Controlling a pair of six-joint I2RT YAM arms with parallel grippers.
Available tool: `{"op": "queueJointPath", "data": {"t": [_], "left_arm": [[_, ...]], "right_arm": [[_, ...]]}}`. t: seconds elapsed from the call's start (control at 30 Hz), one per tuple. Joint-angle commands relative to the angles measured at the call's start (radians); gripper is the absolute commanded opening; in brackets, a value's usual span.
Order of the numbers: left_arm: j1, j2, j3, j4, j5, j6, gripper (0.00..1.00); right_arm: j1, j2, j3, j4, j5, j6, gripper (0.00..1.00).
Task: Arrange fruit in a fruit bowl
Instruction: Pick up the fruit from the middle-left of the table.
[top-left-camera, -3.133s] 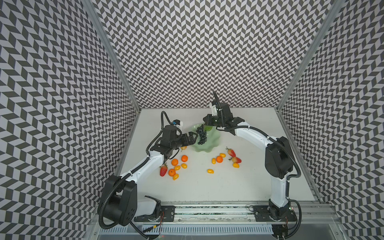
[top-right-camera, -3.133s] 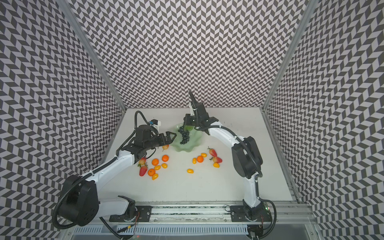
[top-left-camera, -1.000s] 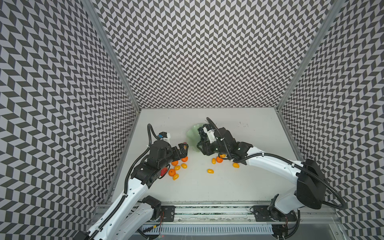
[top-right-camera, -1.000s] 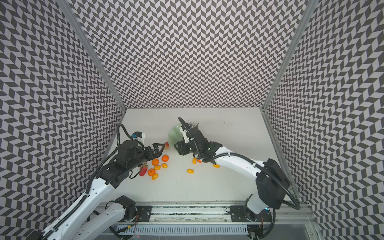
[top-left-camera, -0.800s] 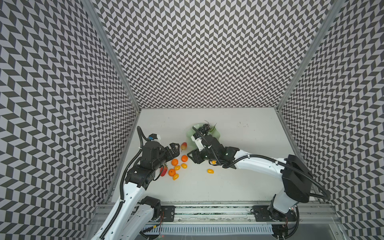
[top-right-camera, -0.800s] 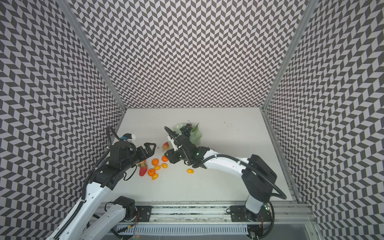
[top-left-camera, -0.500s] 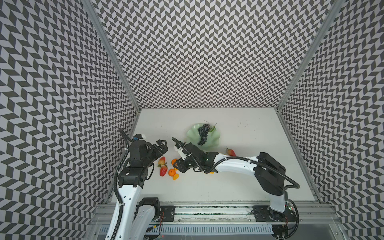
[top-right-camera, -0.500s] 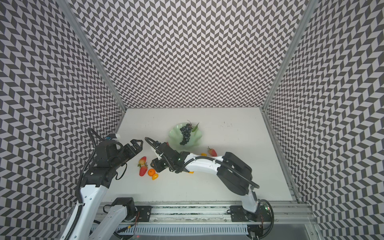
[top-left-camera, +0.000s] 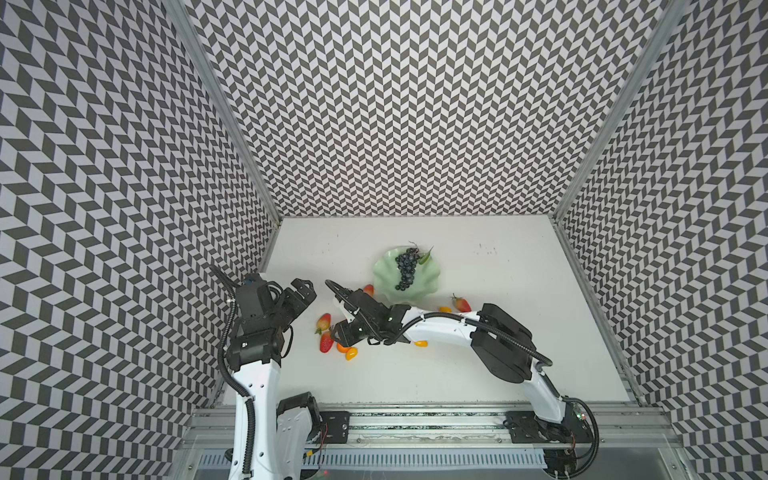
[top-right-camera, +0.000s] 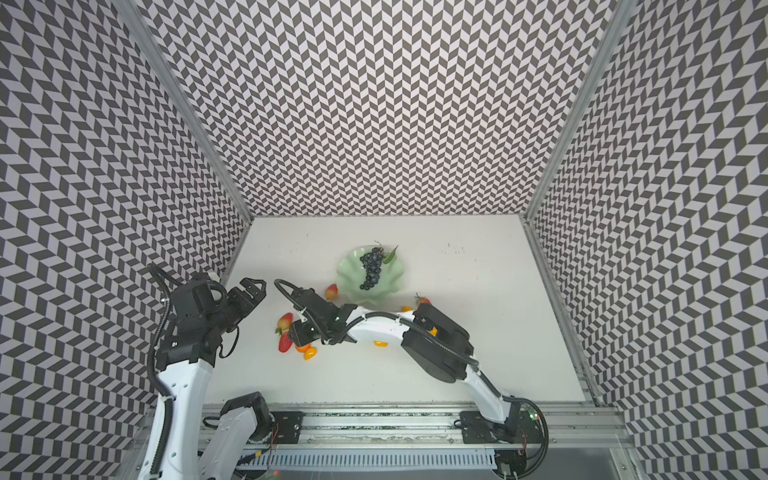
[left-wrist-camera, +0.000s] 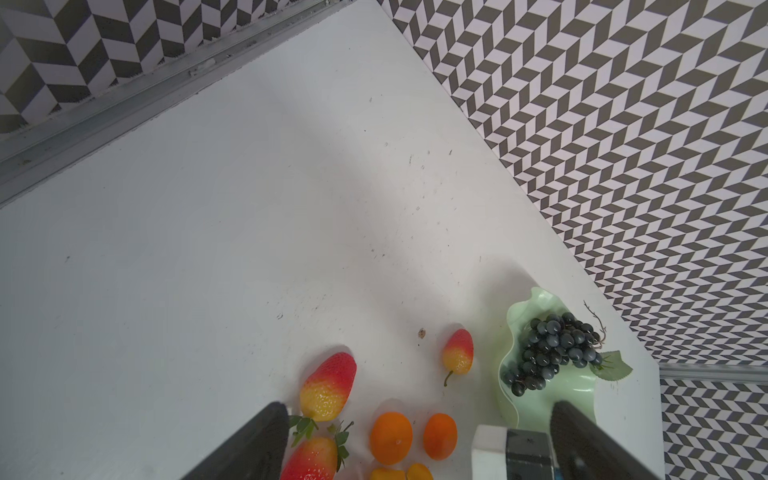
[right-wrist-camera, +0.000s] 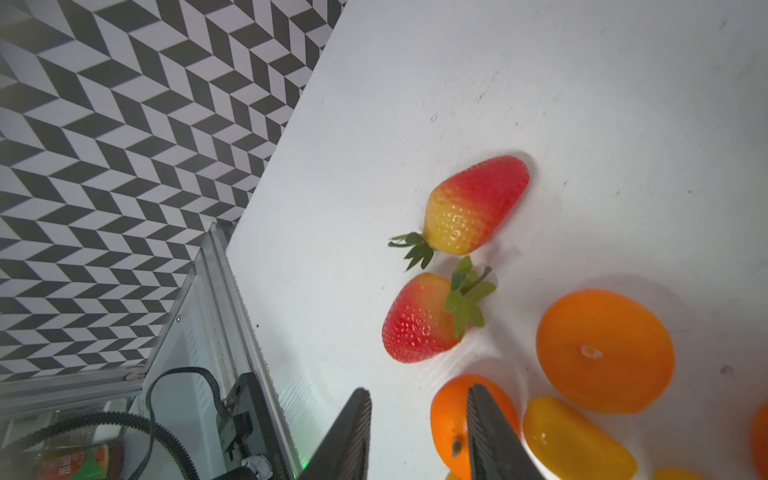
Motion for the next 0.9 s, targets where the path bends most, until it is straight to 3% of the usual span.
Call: {"op": "queueJointPath", "data": {"t": [0.0, 0.27, 0.87], "left_arm": [[0.008, -0.006, 0.034, -0.017, 0.000, 0.014, 1.00], [0.008, -0.007, 0.053, -0.027, -0.022, 0.019, 1.00], [0.008, -0.012, 0.045, -0.016, -0.013, 0.026, 1.00]], "right_arm": [[0.004, 0.045, 0.070, -0.022, 0.014, 0.020, 0.40], [0.000, 0.140, 0.203, -0.103, 0.055, 0.037, 0.47], [-0.018, 0.230, 0.313, -0.116, 0.051, 0.054, 0.46]]}}
